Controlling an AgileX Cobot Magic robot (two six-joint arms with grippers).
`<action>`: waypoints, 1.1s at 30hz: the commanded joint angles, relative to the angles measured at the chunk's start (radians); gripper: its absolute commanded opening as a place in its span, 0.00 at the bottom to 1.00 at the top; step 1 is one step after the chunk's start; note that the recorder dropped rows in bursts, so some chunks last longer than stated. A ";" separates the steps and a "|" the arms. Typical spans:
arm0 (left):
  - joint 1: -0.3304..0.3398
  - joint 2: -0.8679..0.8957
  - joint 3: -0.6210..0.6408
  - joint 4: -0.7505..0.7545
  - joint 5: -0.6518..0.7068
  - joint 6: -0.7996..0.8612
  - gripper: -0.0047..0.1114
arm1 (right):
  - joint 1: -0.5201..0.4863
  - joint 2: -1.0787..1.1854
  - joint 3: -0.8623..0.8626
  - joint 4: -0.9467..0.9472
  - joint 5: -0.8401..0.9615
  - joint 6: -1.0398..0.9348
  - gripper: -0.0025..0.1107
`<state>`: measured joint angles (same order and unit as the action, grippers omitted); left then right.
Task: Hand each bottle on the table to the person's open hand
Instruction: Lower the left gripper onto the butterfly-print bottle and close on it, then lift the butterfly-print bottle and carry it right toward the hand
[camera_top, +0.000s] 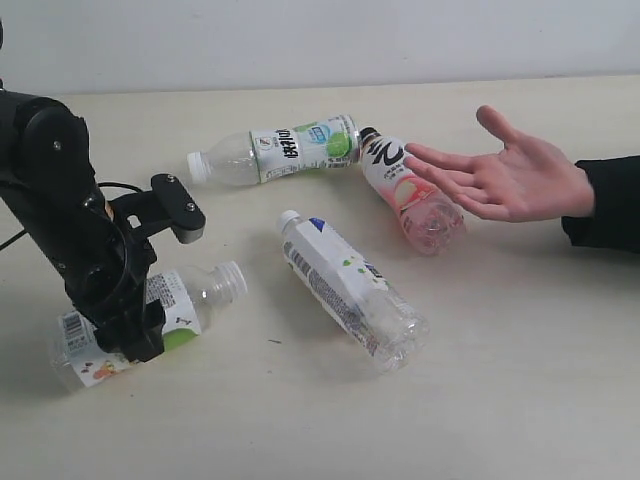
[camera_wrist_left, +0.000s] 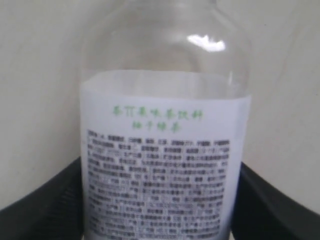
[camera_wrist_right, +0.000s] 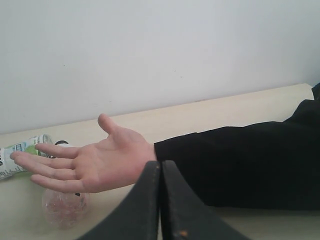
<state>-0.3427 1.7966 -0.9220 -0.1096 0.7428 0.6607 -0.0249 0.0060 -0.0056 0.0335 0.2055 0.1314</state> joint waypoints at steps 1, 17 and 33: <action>-0.006 -0.001 -0.015 -0.008 0.018 -0.019 0.43 | 0.001 -0.006 0.006 0.002 -0.005 0.001 0.03; -0.006 -0.183 -0.162 -0.079 0.405 -0.481 0.04 | 0.001 -0.006 0.006 0.001 -0.002 0.001 0.03; -0.393 -0.240 -0.160 -0.242 -0.444 -0.918 0.04 | 0.001 -0.006 0.006 0.001 -0.002 0.001 0.03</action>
<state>-0.6843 1.5349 -1.0772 -0.3425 0.4503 -0.1843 -0.0249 0.0060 -0.0056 0.0335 0.2055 0.1314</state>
